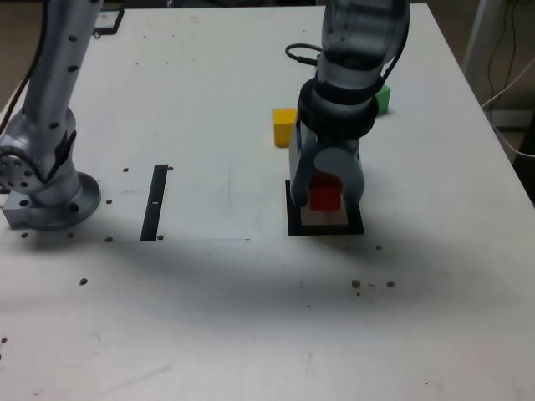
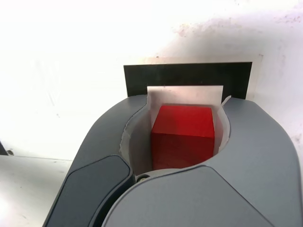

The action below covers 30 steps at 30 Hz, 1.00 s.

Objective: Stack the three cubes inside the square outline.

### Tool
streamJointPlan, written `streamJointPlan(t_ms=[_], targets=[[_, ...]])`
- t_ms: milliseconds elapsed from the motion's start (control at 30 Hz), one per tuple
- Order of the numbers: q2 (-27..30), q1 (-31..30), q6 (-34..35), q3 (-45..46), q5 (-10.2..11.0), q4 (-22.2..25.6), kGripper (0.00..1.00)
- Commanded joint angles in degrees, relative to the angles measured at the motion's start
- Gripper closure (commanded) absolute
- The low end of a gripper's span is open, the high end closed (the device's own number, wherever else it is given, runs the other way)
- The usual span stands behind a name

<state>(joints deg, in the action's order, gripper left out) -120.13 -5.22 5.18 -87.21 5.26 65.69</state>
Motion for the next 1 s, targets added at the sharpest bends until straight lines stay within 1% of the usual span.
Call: streamJointPlan(t_ms=[0,67,133,200,300,367,433,533,733,967], targets=[[-0.21,0.33,-0.13,0.58,-0.22,-0.23,0.62],[-0.18,0.49,-0.15,1.17,-0.57,-0.37,0.6],[-0.1,0.55,-0.17,1.76,-0.92,-0.58,0.54],[0.07,0.56,-0.17,2.41,-1.26,-0.94,0.44],[0.47,0.56,-0.17,3.47,-1.72,-1.88,0.26],[0.73,0.56,-0.13,4.08,-1.92,-2.61,0.17],[0.88,0.56,-0.02,4.48,-1.95,-3.16,0.09],[1.08,0.56,0.2,4.77,-1.78,-3.46,0.02],[2.89,0.58,0.46,4.77,-1.0,-3.0,0.01],[7.58,1.66,0.53,4.63,0.41,-0.68,0.01]])
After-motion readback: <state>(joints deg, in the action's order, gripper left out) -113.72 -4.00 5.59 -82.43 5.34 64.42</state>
